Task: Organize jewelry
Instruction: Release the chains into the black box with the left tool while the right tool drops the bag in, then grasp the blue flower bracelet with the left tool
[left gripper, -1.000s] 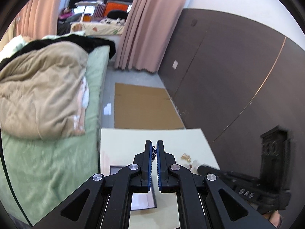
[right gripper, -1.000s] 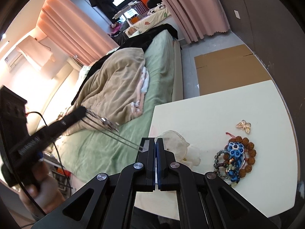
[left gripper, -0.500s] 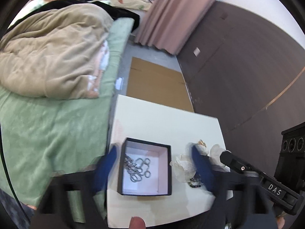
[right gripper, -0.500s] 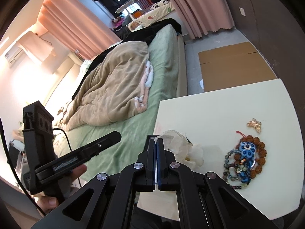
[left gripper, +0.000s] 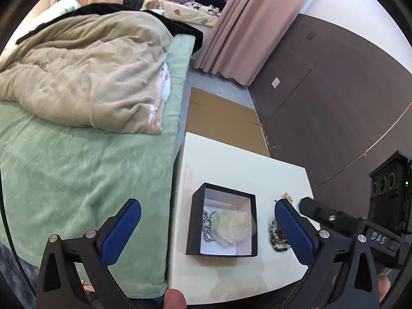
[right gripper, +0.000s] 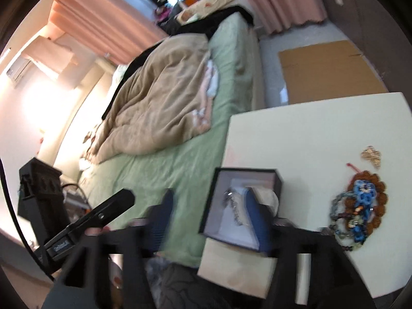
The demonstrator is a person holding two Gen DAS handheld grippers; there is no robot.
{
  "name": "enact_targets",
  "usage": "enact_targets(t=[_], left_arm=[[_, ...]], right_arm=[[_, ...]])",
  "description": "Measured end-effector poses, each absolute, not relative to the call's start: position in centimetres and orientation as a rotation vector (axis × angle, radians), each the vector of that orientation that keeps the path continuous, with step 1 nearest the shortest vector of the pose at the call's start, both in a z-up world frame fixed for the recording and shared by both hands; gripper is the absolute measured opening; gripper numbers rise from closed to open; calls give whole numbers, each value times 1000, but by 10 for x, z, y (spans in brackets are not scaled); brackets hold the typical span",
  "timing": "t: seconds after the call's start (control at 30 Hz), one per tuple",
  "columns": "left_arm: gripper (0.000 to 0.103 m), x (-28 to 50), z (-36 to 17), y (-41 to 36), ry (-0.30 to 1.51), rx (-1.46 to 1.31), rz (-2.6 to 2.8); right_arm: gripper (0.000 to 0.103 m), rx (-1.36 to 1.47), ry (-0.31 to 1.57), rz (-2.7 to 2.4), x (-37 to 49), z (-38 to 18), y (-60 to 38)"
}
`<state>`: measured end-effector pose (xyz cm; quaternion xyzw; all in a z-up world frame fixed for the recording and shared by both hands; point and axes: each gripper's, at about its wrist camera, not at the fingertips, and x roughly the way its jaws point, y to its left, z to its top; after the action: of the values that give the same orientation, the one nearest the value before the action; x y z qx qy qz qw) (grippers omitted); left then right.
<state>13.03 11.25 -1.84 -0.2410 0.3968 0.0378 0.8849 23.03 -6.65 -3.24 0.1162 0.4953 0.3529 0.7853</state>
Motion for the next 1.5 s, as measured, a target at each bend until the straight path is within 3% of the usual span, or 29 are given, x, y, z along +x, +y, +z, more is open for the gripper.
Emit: enact_targets(t=[0.03,1.23,1.5], left_arm=[[103,130,-18,111,818,-499,70],[101,209,-24,-72,965,-185,-229],[87,239,-50,-103,1066,-136,-232]], right_arm=[[70,251,1056,748,229,-31,-72],[70,418,1009,325,230,-61,-293],[70,450,1022,324,233,-76,-316]])
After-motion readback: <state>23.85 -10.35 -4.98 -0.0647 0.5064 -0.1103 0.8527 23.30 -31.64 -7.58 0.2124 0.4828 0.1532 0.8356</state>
